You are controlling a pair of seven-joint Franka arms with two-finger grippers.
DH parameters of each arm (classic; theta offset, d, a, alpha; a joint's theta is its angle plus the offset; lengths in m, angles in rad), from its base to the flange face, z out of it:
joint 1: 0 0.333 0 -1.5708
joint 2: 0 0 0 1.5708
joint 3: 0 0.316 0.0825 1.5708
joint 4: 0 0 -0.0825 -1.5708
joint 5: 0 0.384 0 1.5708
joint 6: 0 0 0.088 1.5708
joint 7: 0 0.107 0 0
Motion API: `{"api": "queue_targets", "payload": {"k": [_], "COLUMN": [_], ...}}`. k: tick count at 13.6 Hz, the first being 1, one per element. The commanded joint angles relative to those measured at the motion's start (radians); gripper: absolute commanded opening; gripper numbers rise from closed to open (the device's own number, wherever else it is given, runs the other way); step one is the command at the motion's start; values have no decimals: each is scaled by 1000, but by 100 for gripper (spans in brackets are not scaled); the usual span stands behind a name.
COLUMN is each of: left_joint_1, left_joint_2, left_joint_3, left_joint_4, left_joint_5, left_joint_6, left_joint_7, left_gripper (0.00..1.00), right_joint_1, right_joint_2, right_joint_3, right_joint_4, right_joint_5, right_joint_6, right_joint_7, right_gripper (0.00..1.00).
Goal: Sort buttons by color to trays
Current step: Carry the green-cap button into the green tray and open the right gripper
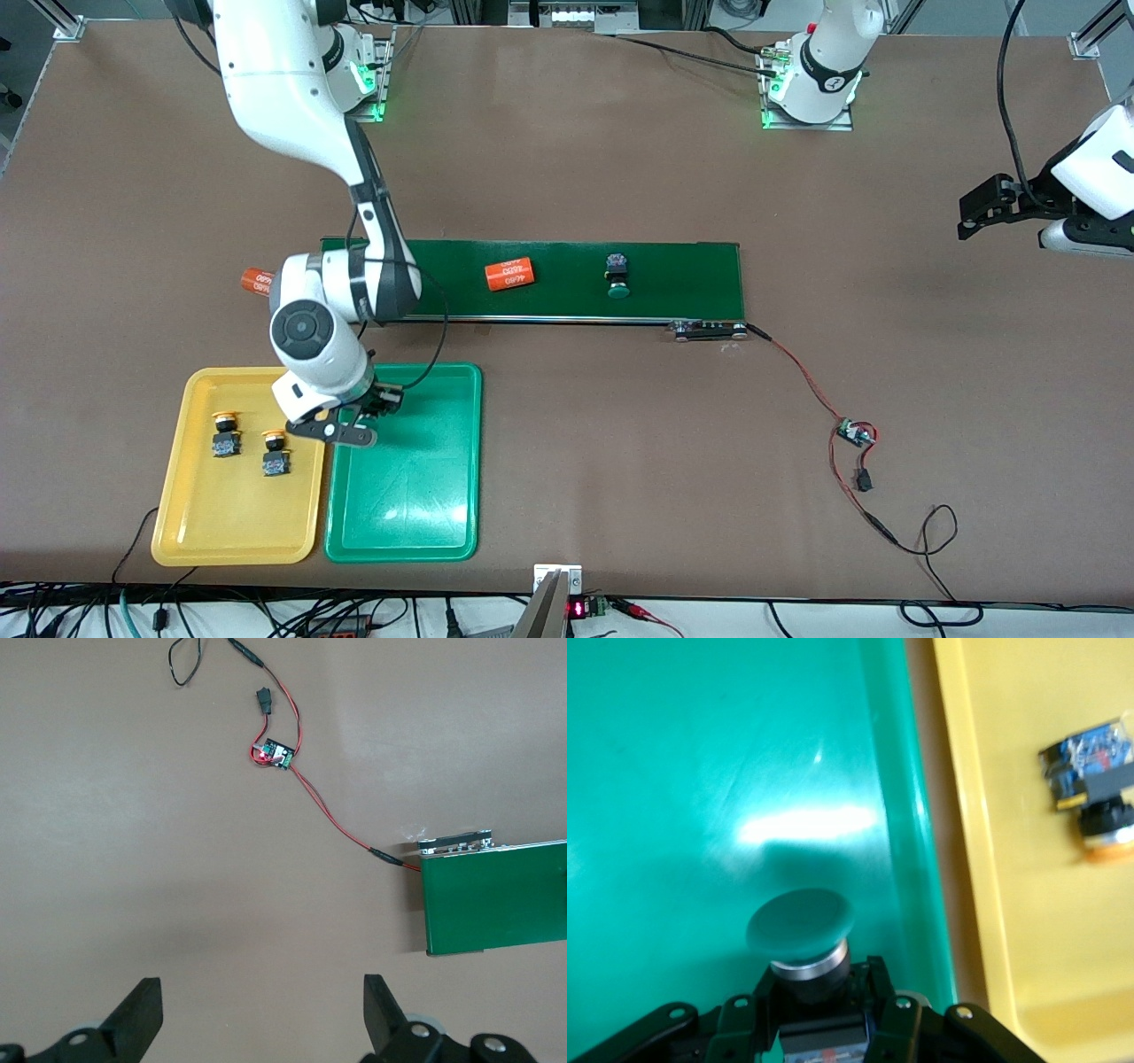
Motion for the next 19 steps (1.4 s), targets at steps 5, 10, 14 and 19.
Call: {"api": "queue_targets", "payload": {"k": [5, 10, 14, 19], "left_joint_1": [-10, -13, -8, -6], "left_joint_2": [6, 7, 7, 7], "left_joint_3": [2, -1, -3, -3], "left_joint_4": [15, 18, 16, 16], "left_joint_5": [-24, -22, -24, -24], "left_joint_6": [-4, -1, -4, -1], "left_joint_7": [9, 8, 19, 12], "left_gripper": [100, 100, 100, 100], "right_joint_1": [-46, -37, 55, 224], "right_joint_2": [108, 35, -112, -266], "right_joint_3": [43, 41, 38, 15], "right_joint_4": [99, 98, 81, -63], "right_joint_5": [26, 144, 144, 134], "right_joint_6": [96, 29, -231, -310], "right_joint_7": [-13, -35, 89, 186], "right_gripper": [60, 100, 100, 100]}}
